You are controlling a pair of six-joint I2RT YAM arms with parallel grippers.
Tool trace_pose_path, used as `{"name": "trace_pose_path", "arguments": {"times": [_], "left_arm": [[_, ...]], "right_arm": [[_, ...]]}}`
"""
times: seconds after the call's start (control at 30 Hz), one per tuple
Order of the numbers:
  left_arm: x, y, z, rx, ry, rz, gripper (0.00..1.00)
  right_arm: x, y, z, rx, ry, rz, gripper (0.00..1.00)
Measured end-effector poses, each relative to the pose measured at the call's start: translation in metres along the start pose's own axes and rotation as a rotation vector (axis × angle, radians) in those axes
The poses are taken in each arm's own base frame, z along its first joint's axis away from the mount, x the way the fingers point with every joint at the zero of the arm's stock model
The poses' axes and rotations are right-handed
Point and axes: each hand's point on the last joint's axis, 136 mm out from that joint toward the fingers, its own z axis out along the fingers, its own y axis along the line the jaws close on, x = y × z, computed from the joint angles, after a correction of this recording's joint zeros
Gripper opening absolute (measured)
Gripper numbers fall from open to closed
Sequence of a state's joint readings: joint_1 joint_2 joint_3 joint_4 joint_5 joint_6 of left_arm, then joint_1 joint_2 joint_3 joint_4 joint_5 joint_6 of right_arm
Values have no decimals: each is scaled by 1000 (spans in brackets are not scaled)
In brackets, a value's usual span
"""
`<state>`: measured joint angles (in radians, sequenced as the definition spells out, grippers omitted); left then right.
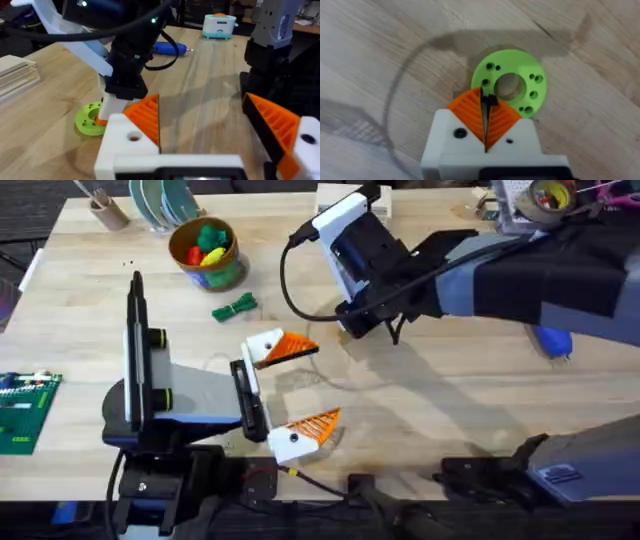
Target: Pick up the gripper from the table and insert it into the empty holder that is missing its gripper. Then pick up a screw, insert it into the mounting hole, and use the screwdriver to tighten it. Finally, clean up the table by picking up the vegetable and placing it into the bucket.
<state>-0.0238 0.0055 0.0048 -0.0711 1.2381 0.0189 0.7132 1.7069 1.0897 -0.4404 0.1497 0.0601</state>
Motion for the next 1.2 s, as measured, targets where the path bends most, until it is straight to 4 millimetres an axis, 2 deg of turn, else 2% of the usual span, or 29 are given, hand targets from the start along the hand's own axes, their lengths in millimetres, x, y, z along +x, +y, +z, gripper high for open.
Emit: {"name": "trace_pose_path", "arguments": {"times": [0.23,0.37,0.5,0.6,0.8,1.0,1.2], "left_arm": [[0,0,0,0,0,0,992],[0,0,0,0,0,0,993],[0,0,0,0,0,0,993],[0,0,0,0,0,0,993],[0,0,0,0,0,0,994],[0,0,0,0,0,0,993],[0,0,0,0,0,0,993]], "right_arm": [[2,-3,-1,15,9,-2,9],[2,-8,-11,40,28,-5,9],[-23,-14,-42,48,-44,5,8],[-47,-17,-73,49,-119,16,8],[-67,-16,-122,17,-166,-3,8],[-81,2,-163,-88,-184,-54,8],[-85,40,-197,-172,-206,-155,8]]}}
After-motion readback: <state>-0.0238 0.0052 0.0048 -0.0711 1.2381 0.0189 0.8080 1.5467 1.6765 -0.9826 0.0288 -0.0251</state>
